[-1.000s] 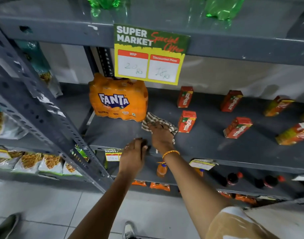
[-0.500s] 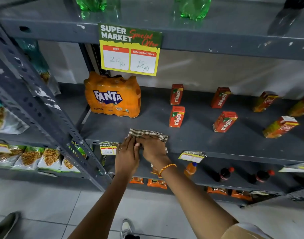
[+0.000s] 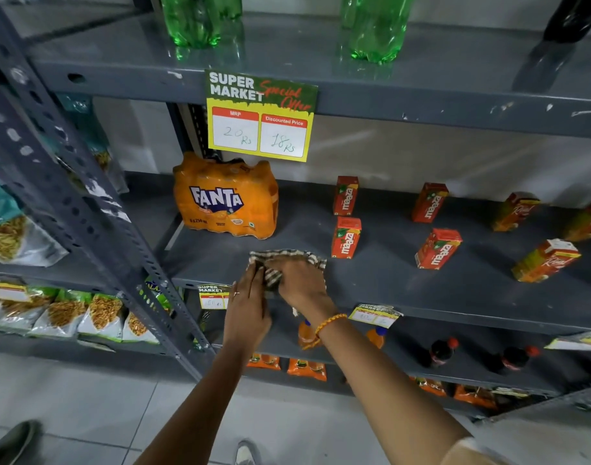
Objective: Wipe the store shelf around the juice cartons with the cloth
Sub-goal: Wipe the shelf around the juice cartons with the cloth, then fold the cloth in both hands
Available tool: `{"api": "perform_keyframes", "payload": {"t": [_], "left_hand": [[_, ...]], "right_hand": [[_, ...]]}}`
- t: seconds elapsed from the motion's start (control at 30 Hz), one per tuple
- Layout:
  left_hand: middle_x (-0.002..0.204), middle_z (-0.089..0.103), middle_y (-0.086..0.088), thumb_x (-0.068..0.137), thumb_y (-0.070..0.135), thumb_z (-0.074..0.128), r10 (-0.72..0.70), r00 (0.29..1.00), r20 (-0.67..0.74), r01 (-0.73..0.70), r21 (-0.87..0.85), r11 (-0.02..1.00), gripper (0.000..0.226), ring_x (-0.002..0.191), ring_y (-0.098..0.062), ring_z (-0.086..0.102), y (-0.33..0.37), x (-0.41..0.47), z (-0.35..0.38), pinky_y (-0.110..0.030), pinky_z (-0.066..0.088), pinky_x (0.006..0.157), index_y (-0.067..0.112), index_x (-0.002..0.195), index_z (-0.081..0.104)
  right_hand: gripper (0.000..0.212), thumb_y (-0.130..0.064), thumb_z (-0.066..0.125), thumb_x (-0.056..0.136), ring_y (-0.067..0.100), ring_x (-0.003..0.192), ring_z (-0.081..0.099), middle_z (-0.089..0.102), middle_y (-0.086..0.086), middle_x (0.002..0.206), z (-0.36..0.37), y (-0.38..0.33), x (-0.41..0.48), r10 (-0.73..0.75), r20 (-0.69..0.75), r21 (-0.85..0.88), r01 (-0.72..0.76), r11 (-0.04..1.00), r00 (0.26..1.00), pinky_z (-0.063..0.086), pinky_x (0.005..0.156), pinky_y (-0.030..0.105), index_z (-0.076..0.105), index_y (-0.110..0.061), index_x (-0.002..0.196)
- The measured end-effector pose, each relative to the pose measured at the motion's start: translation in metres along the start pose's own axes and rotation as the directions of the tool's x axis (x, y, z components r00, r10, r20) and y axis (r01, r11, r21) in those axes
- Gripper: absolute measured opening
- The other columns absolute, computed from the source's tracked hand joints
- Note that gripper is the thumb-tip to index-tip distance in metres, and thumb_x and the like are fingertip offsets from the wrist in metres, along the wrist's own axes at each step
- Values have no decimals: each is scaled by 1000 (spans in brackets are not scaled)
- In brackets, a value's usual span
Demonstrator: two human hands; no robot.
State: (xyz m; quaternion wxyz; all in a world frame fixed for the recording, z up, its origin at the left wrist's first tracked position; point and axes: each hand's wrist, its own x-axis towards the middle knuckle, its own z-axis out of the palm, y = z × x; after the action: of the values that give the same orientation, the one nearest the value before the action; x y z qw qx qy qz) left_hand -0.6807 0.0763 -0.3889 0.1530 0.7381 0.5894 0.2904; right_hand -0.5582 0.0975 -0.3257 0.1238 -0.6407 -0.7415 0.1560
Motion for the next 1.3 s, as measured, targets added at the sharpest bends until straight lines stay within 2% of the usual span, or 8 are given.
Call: {"api": "perform_keyframes", "payload": {"t": [0.13,0.27,0.4,0.53,0.77,0.9,1.13,1.3], "left_hand": [[142,43,-18,74,-5,54,-41,998,57,35,100,994,63,133,-29,36,-4,11,-2,-51,21,111,3,135,40],[125,58,-23,73,-4,53,3,999,45,-9,138,990,52,119,-36,53,-11,3,3,-54,39,102,-3,125,51],[108,68,-16,89,24,32,93,995,34,-96,138,986,42,99,-33,62,-9,-11,3,-46,50,86,4,111,62],[81,69,-6,97,42,15,135,989,-53,-129,106,986,52,78,-29,58,-5,-2,0,-39,34,67,18,85,60],[115,64,-16,90,34,40,313,938,149,-296,-128,947,38,105,-33,57,26,22,18,-42,48,85,8,114,56],[123,61,-15,77,9,65,379,913,149,-359,-144,922,45,111,-34,57,53,16,35,-44,49,92,7,121,54],[117,65,-9,69,-7,73,444,896,-8,-431,-257,865,50,106,-29,60,191,-11,63,-36,47,92,11,114,62],[116,64,-10,73,-10,69,516,829,-214,-559,-318,766,47,106,-29,52,332,-42,86,-31,40,93,12,114,64]], "right_hand": [[48,-11,50,94,24,139,42,47,2,150,13,-2,26,-23,156,5,23,1000,988,33,116,37,50,-24,141],[43,-18,50,95,23,138,44,49,-3,148,23,-4,31,3,187,-41,4,999,982,38,113,39,54,-30,136],[38,-19,58,89,23,128,54,62,-3,135,17,-3,12,22,140,-47,-16,999,990,44,108,37,65,-31,124],[28,-34,64,86,34,112,63,70,10,117,5,-5,-5,177,161,-148,-154,977,971,51,92,40,72,-22,109],[45,-21,66,80,23,119,61,68,-2,125,-24,30,-33,281,-58,57,-278,959,958,51,99,35,64,-34,123],[41,-9,59,75,20,105,68,76,-2,110,-42,66,-75,334,-190,236,-287,928,923,55,91,29,73,-26,108],[40,-7,54,67,3,93,65,78,-7,96,-113,143,-165,327,-429,338,-186,922,842,46,82,4,76,-23,97],[36,-2,60,69,-31,91,53,65,-32,95,-201,215,-256,228,-637,285,-51,957,736,41,81,-7,75,-22,95]]}}
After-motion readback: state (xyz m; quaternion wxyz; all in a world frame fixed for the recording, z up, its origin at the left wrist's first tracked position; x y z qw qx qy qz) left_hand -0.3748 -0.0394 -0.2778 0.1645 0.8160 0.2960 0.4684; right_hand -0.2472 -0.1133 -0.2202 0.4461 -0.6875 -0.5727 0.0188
